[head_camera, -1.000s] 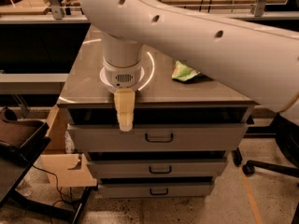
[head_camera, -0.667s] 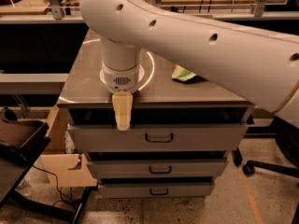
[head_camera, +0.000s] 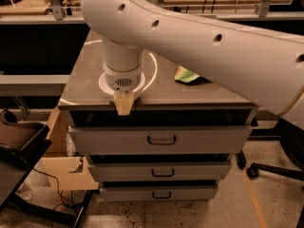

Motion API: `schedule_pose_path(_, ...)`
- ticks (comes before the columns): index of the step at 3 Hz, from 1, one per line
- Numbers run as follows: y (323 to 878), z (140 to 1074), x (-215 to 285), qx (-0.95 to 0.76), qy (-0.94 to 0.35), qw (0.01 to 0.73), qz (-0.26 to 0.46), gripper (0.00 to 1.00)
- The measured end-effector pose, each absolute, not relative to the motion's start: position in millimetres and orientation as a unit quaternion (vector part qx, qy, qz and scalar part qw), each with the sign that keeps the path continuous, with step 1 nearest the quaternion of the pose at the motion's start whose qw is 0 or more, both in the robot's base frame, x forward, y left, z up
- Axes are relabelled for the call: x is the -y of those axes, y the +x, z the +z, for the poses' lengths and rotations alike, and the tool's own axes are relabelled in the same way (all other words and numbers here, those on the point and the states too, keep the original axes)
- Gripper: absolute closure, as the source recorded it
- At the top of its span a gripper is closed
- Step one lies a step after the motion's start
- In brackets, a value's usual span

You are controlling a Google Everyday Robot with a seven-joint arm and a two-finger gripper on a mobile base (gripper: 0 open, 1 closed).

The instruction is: Move white bowl near orange

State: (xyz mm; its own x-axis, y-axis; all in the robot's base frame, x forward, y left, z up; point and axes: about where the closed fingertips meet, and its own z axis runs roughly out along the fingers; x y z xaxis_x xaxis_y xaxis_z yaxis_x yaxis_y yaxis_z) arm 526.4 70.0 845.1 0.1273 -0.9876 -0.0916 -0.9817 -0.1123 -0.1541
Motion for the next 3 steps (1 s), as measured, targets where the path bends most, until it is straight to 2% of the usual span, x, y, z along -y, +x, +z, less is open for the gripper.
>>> schedule_pose_path(1,526.2,845.2,-70.2,-0.66,-0.746,0.089,-0.017,0.85)
schedule_pose_path(2,526.0,845.2,-70.5,-0.66,-0.746,0.09,-0.018,1.0)
schedule_pose_path(3,525.9,845.2,-70.5,-0.66,-0.746,0.09,-0.018,1.0)
